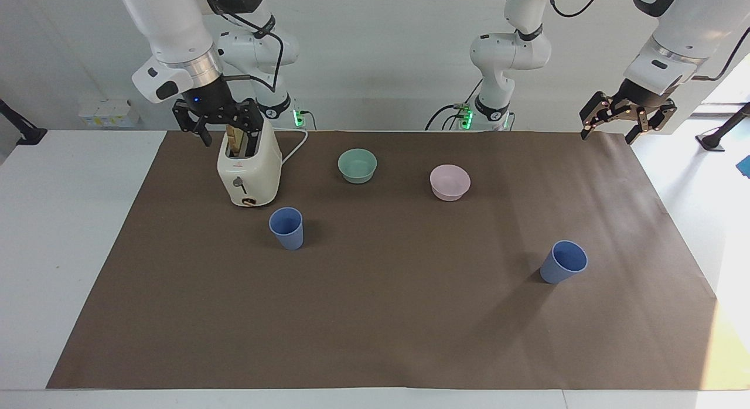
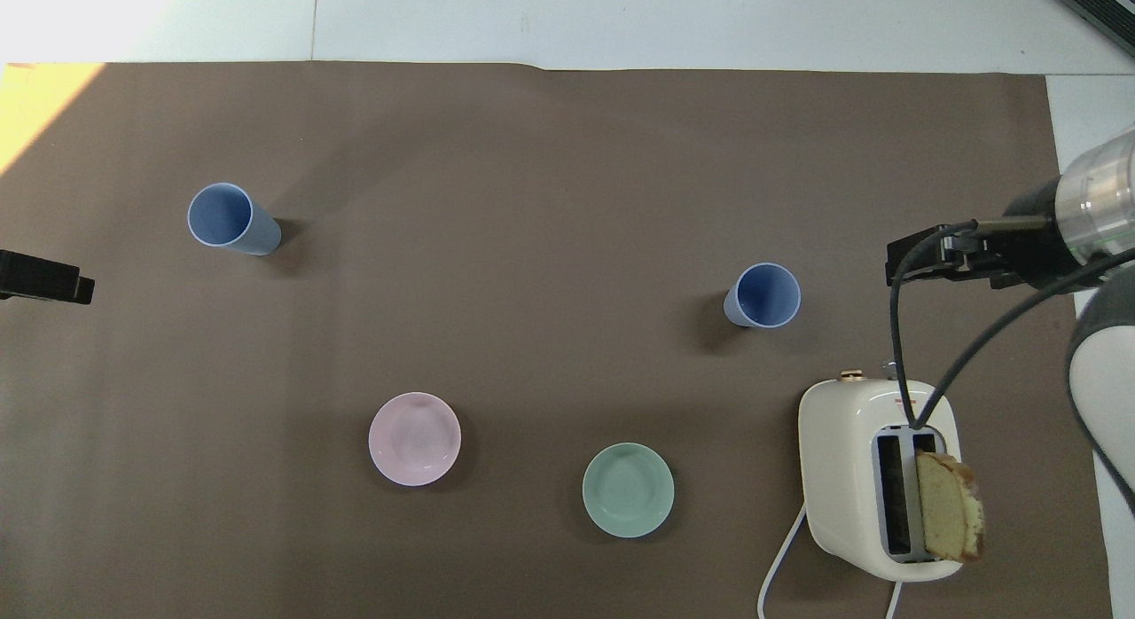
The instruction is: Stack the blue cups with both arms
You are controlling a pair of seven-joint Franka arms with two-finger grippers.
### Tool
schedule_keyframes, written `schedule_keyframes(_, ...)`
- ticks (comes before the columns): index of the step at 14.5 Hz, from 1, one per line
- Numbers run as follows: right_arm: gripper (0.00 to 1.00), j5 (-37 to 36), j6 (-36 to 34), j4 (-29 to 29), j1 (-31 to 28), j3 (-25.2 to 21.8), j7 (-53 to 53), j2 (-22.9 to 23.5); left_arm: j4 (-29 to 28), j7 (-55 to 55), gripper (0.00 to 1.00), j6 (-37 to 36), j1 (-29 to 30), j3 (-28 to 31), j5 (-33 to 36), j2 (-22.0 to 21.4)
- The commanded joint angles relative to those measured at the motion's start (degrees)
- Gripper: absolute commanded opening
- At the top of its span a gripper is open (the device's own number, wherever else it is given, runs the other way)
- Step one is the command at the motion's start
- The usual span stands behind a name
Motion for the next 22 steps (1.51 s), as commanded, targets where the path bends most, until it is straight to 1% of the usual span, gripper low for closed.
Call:
schedule_keyframes(1,1.0,0.1,0.96,-1.9,-0.77,0.27,-1.14,-1.52,1.46,0.0,1.0,-0.49,0.05,0.14,-0.82,0.58)
schedule_keyframes(16,1.0,0.1,1.14,-1.9,-0.77,0.18,-1.23,-1.52,1.02,-0.09,1.0,-1.1,-0.65,0.14,-0.74,0.06)
schedule_keyframes(22,1.0,0.1,1.14,-1.9,-0.77,0.18,-1.23,-1.52,0.93,0.0,1.0,-1.1,0.05,0.23,-0.74,0.06)
